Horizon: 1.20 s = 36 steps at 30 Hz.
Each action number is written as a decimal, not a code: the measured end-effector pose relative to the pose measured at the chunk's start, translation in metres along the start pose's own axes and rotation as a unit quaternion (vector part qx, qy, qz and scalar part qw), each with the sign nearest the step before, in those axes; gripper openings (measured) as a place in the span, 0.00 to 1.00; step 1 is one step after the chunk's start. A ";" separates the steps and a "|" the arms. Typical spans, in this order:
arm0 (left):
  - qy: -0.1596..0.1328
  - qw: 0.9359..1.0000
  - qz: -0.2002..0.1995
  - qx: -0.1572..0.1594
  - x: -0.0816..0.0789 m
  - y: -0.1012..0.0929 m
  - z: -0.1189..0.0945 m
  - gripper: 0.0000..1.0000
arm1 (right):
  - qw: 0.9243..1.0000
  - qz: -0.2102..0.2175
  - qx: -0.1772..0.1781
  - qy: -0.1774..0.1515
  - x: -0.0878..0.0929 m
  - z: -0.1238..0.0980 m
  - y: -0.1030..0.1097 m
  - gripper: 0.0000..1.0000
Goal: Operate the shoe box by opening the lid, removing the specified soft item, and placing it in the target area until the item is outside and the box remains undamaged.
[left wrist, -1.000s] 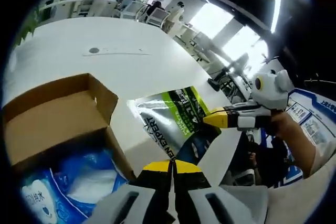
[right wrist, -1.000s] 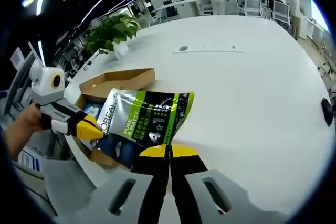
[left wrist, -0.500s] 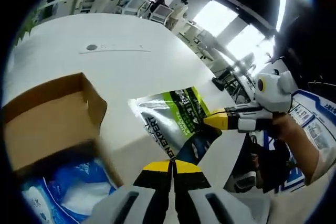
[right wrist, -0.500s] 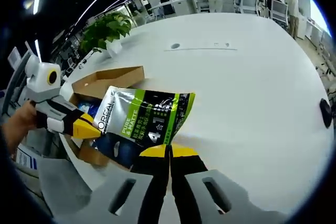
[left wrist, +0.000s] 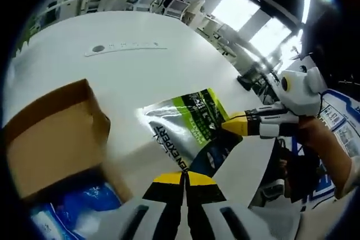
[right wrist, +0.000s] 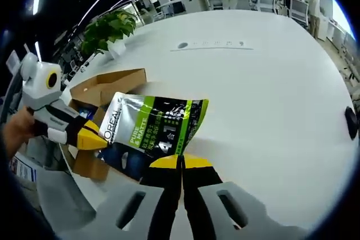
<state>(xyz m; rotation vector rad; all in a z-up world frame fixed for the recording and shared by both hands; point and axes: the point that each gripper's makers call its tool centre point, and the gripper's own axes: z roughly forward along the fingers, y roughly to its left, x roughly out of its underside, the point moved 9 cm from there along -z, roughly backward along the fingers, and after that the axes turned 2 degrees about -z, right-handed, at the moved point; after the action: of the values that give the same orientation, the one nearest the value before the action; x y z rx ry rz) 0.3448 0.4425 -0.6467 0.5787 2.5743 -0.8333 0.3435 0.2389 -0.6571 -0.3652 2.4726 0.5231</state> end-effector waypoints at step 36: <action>0.118 0.983 0.113 -0.086 -0.012 0.014 0.053 0.01 | 0.999 0.030 0.008 0.023 0.014 0.048 -0.022 0.00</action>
<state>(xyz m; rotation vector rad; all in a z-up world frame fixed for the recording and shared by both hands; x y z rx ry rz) 0.3736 0.4172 -0.6876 0.9429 2.6860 -0.4862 0.3637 0.2384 -0.7083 -0.3010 2.5370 0.5238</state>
